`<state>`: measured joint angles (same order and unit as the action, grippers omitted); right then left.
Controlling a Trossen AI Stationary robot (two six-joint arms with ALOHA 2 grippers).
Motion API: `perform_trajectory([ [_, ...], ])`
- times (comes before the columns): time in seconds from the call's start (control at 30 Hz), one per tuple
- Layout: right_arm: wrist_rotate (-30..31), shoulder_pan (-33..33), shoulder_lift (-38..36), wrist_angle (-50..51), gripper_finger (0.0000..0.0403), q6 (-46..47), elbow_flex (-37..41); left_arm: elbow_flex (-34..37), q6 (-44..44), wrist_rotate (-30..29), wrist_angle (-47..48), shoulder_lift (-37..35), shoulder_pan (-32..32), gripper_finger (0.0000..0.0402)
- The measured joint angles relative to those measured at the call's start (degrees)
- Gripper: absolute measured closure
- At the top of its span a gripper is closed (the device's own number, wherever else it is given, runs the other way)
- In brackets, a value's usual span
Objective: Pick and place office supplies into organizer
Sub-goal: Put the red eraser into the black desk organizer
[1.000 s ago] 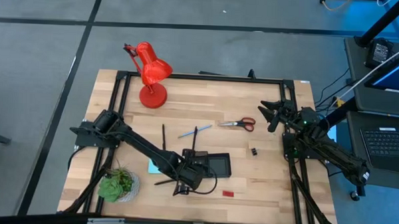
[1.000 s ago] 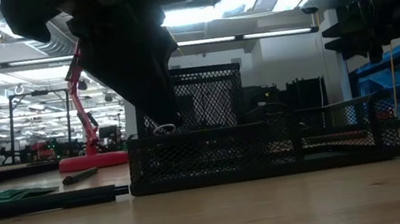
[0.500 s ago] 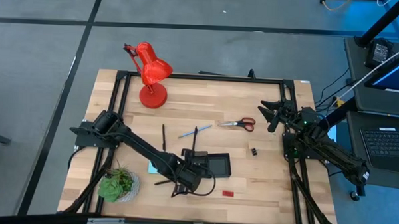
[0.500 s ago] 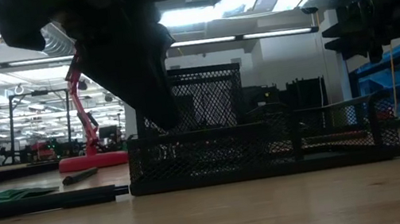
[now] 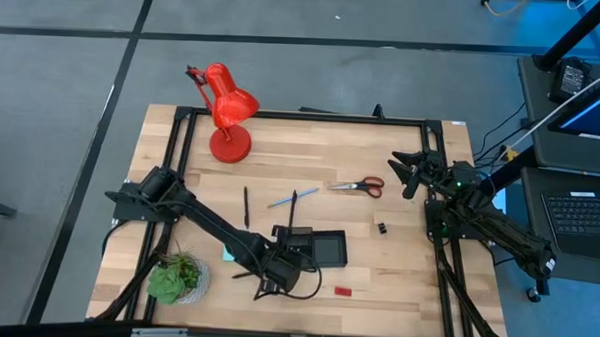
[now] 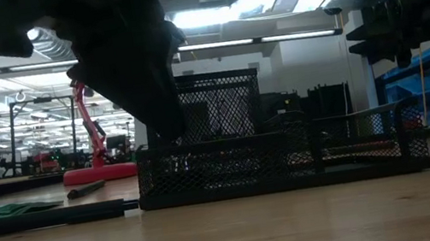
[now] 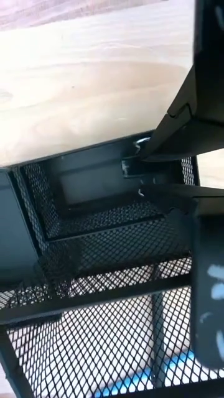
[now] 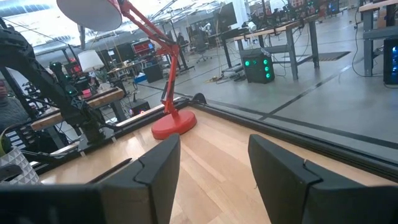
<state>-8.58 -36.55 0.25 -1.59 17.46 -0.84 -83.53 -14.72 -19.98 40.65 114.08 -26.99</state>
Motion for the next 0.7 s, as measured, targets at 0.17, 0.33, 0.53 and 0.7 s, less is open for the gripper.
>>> perform_trajectory([
  [0.17,0.0,0.0,0.0,0.0,0.0210,0.0,0.0,-1.7,-0.5,1.1,0.2,-2.1,-0.6,0.0337],
  [0.33,0.0,0.0,0.0,0.0,0.0210,0.3,0.0,-2.6,-0.1,1.4,-2.1,-4.7,-1.3,0.0337],
  [0.53,0.0,0.0,0.0,-0.5,0.0210,0.1,0.0,-2.6,-0.1,1.2,-6.6,-5.3,-1.5,0.0337],
  [0.7,0.0,0.0,0.0,-0.8,0.0210,-3.0,0.0,-1.8,-1.7,1.1,-11.7,-5.3,-1.5,0.0337],
])
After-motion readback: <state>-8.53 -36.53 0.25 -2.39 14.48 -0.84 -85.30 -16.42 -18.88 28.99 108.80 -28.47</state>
